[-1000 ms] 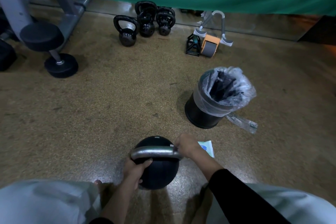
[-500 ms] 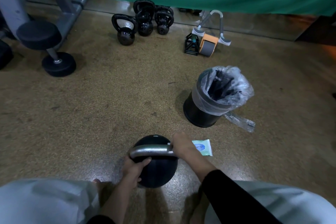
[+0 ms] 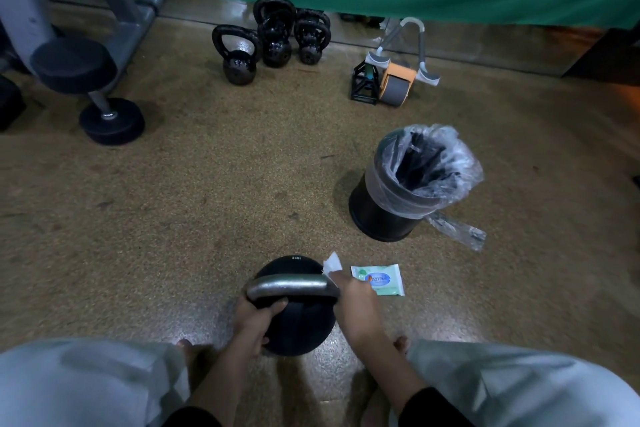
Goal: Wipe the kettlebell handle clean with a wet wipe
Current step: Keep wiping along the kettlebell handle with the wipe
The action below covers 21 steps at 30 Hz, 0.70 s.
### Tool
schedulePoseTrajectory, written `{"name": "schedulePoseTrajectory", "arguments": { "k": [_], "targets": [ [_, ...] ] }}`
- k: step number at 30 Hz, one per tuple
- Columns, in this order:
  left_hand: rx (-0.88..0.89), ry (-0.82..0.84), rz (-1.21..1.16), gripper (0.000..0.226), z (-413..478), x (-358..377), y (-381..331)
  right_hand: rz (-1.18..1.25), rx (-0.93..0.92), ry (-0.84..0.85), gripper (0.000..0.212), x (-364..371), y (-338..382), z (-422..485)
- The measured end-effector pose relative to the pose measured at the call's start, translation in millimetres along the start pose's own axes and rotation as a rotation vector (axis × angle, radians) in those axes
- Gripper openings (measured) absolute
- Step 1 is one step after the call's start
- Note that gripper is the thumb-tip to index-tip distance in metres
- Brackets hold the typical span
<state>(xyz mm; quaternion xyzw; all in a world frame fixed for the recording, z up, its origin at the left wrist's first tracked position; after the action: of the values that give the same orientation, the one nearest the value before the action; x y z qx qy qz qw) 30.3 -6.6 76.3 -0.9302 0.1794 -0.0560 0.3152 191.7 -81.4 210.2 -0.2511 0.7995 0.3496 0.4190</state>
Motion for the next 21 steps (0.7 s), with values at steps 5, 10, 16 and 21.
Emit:
{"name": "schedulePoseTrajectory", "arguments": {
  "k": [5,10,16,21],
  "targets": [
    [-0.004,-0.001,-0.015,0.061,-3.2,0.6,-3.1,0.109,0.055,-0.016,0.049,0.8,-15.0,2.0],
    [-0.016,-0.003,-0.026,0.061,-2.9,1.1,-0.4,0.077,0.028,-0.085,0.051,2.3,3.2,-3.7],
    [0.001,-0.013,0.011,0.061,-3.8,0.7,-2.7,0.196,0.060,-0.177,0.047,13.0,-18.4,-18.3],
    [0.000,-0.013,-0.006,0.061,-3.3,0.9,-1.5,0.164,-0.016,-0.267,0.055,12.1,-2.1,-17.7]
  ]
}}
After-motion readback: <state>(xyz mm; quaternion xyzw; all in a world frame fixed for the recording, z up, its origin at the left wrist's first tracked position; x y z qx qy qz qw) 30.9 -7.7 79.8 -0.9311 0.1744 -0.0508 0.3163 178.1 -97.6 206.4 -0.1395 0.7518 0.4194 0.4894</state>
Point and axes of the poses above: each hand's wrist, its own z-axis towards the middle knuckle, its own x-axis out of the palm, y = z × x, the point moved 5 cm from there along z, towards the middle knuckle, and after that the axes turned 7 degrees about y, right-handed, at the moved point
